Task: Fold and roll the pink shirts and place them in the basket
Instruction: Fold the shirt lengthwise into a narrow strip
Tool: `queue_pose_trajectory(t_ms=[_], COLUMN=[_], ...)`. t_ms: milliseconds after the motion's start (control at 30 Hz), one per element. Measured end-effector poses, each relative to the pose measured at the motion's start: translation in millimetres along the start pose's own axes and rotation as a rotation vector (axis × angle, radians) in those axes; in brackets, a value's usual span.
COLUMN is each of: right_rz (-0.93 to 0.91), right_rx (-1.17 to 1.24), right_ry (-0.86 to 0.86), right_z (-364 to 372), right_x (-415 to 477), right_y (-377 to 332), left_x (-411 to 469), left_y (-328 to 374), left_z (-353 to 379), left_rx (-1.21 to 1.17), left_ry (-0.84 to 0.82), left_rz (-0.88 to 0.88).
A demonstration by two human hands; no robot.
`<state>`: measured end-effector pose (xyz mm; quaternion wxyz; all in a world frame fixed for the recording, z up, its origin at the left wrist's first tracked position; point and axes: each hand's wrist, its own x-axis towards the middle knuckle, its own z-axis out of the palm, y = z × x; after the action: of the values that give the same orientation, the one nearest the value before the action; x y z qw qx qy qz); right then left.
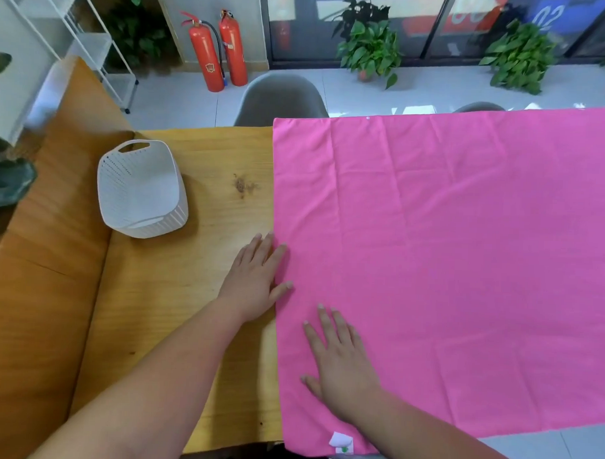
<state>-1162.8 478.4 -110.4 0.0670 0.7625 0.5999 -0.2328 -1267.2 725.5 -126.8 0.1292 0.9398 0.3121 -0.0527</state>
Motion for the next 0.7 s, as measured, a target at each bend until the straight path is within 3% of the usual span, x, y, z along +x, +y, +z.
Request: queue_pose_trajectory(t_ms=[200, 300, 500, 700], right_rz=[0.146, 0.206, 0.184, 0.164], right_rx=[0.165, 0.198, 0.161, 0.147], right_ry=[0.135, 0.121, 0.039, 0.104], right_z=[-16, -22, -19, -18], right_x=[33, 51, 53, 53], right_y=[-33, -39, -32, -29], left_x=[47, 63, 63, 66], left_y=[-15, -25, -41, -39], left_z=[-19, -21, -9, -10], left_rx=[0.004, 0.01, 0.019, -0.012], left_ry=[-0.046, -0.067, -0.1, -0.105], left_rz=[-0.074, -0.109, -0.135, -0.147])
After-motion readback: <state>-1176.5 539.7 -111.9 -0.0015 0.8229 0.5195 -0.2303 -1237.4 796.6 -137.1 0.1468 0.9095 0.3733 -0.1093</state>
